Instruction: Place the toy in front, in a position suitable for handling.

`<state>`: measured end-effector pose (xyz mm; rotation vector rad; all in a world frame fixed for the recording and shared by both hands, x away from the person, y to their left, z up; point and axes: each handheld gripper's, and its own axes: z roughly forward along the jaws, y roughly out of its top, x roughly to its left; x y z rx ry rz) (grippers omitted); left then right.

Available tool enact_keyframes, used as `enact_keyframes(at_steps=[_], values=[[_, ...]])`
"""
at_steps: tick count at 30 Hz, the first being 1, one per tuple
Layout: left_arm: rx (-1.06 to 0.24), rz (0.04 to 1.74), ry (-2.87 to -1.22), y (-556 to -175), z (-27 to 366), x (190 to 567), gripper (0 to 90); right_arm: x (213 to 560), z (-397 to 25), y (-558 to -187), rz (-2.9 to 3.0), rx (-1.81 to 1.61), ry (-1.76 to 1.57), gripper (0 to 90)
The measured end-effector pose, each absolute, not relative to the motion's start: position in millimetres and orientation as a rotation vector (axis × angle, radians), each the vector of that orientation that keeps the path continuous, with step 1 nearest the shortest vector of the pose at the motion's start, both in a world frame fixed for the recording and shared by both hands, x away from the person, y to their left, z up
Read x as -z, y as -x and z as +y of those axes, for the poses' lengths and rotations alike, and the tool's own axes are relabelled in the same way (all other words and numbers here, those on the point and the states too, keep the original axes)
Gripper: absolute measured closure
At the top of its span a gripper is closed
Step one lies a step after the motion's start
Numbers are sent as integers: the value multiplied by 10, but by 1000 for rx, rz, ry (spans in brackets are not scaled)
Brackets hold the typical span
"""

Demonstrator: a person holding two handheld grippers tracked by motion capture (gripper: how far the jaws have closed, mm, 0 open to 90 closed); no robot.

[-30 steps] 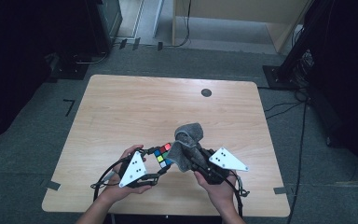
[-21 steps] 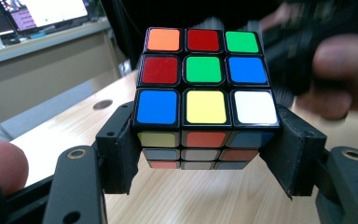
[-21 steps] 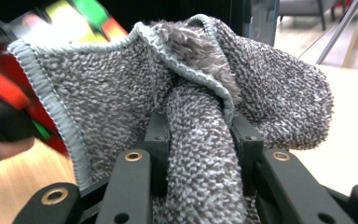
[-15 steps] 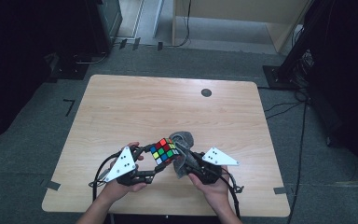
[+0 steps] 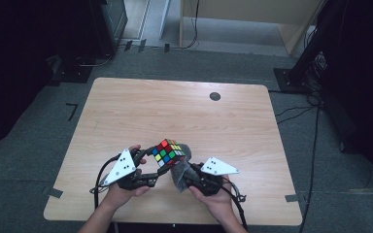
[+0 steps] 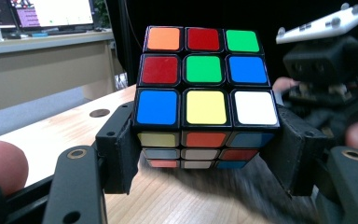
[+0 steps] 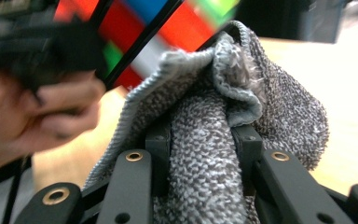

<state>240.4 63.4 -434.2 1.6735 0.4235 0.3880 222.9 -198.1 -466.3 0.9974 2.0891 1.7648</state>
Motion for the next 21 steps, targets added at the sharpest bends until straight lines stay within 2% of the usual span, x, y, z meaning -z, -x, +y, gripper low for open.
enact_keyframes(at_steps=[5,14,21], values=[[-354,415,-1678,-2380,575,4354,345,4593,-2185,-2290,1945,-1831,-1092,678],[-365,447,-1646,-2386,645,4311,345,4712,-1878,-2217,2119,-1814,-993,674],[-354,444,-1661,-2390,604,4336,345,4614,-2103,-2262,1960,-1852,-1084,676]])
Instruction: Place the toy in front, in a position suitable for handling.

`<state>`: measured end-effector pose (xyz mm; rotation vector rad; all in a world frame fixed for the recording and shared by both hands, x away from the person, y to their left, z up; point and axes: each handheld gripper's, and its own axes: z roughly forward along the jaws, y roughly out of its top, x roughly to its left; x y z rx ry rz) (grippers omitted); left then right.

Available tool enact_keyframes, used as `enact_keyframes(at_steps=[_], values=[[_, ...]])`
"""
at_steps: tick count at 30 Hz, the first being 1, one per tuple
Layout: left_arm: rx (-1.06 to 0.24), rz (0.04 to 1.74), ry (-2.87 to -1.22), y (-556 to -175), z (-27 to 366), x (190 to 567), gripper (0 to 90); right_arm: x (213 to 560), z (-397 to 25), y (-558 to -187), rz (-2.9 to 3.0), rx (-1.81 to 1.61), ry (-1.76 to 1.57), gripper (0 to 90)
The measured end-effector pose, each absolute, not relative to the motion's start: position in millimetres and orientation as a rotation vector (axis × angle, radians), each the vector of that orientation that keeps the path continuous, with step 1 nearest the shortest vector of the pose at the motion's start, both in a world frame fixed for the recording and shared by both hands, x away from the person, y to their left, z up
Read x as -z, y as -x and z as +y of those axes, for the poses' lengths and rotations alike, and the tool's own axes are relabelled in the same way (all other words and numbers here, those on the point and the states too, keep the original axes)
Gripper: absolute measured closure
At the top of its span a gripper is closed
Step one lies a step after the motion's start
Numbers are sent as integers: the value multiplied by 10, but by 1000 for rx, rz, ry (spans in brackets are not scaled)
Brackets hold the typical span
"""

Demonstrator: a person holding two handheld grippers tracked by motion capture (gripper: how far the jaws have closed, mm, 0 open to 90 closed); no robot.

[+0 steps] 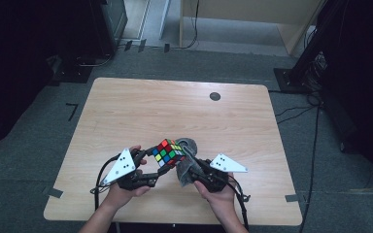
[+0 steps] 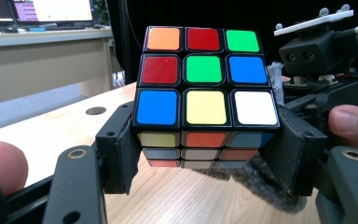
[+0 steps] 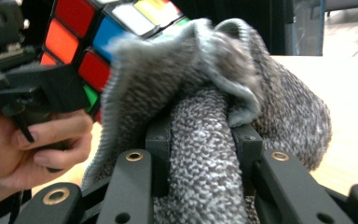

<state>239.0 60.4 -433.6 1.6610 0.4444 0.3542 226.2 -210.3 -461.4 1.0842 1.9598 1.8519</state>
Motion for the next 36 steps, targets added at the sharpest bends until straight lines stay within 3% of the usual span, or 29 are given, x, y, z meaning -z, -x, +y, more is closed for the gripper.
enact_keyframes(at_steps=[7,15,23,31,36], values=[[-354,454,-1646,-2395,631,4312,345,4720,-1837,-2193,2138,-1777,-961,672],[-318,452,-1650,-2392,589,4328,345,4605,-2142,-2265,1964,-1837,-1087,673],[-318,474,-1642,-2414,625,4330,345,4805,-1773,-2182,2220,-1864,-959,666],[-299,475,-1639,-2427,623,4350,344,4658,-2073,-2252,1980,-1846,-1052,668],[-309,478,-1638,-2429,634,4341,345,4770,-1823,-2186,2173,-1808,-942,668]])
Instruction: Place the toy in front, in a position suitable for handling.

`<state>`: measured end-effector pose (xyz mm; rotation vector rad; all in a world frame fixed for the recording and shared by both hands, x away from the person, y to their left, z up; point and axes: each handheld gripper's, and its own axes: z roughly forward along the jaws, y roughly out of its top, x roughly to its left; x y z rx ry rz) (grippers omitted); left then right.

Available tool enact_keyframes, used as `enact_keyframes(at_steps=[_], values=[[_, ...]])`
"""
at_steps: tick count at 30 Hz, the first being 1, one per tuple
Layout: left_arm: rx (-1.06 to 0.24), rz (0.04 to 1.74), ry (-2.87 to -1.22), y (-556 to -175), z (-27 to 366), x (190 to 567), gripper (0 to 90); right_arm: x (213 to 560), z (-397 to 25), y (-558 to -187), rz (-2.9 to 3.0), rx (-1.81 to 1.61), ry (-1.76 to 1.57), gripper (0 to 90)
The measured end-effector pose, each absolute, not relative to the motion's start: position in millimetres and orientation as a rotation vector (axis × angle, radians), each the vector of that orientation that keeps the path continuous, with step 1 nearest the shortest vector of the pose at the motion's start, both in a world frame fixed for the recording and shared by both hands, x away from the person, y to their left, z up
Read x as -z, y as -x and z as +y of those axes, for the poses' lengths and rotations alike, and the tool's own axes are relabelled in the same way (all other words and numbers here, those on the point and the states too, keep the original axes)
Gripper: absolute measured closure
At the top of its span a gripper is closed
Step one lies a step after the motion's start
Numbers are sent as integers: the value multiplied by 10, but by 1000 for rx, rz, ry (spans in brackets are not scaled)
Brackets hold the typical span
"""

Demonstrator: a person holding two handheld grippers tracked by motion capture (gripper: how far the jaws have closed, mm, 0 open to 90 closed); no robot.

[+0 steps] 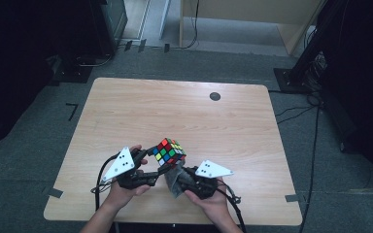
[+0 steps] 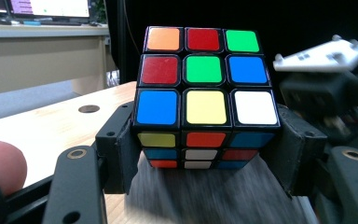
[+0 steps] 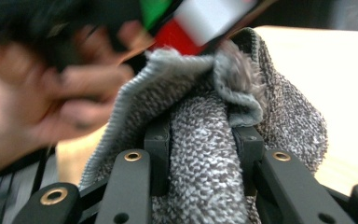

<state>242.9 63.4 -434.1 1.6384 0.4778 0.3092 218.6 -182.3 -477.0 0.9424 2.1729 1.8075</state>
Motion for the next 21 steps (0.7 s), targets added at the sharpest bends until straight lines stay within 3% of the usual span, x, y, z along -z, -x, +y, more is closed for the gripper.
enact_keyframes(at_steps=[4,13,17,21], values=[[-318,483,-1634,-2441,663,4340,345,4749,-1764,-2155,2211,-1769,-881,668],[-340,477,-1670,-2453,654,4361,345,4520,-2249,-2245,1876,-1840,-1045,670],[-422,414,-1777,-2416,575,4410,345,4340,-2385,-2194,1744,-1912,-1039,669],[-394,340,-1796,-2350,482,4419,345,4266,-2379,-2163,1758,-1992,-997,667]])
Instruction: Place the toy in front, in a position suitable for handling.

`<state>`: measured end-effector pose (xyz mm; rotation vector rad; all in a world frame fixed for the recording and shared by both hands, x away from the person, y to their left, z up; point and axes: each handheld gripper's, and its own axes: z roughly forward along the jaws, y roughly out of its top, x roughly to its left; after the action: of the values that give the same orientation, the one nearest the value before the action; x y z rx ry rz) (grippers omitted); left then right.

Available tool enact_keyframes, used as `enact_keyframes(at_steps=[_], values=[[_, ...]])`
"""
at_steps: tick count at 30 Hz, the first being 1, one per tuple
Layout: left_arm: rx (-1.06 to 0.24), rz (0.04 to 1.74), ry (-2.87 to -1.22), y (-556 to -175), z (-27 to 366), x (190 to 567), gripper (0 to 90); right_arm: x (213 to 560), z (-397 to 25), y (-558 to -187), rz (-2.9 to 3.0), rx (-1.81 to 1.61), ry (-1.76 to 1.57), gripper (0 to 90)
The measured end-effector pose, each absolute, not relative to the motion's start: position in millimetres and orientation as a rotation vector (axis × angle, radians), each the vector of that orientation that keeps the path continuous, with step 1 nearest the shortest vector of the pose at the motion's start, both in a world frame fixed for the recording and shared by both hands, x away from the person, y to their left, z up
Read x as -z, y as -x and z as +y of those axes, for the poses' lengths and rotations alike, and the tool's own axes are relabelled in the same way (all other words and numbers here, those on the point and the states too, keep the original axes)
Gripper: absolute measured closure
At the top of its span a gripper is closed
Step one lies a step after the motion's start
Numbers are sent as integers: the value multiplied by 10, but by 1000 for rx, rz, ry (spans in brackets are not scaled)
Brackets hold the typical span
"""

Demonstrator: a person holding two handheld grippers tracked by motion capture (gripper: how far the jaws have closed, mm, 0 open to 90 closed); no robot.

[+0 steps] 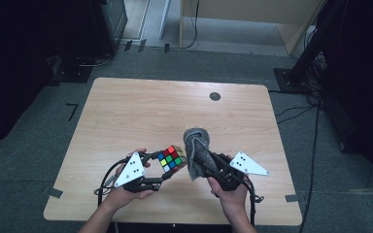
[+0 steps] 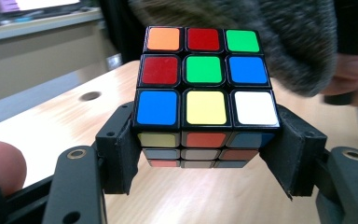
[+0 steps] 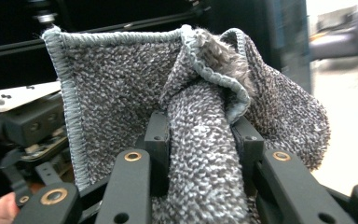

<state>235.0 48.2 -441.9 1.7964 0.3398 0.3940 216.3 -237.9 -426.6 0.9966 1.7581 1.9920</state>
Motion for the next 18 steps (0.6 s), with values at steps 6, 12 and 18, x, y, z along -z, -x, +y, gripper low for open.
enact_keyframes(at_steps=[6,12,18], values=[[-414,293,-1815,-2288,449,4387,345,4401,-2348,-2259,1848,-2056,-1070,660],[-453,307,-1859,-2306,424,4414,344,4437,-2381,-2283,1858,-1971,-1119,663],[-466,301,-1873,-2300,419,4422,345,4393,-2309,-2241,1871,-1989,-1055,665]])
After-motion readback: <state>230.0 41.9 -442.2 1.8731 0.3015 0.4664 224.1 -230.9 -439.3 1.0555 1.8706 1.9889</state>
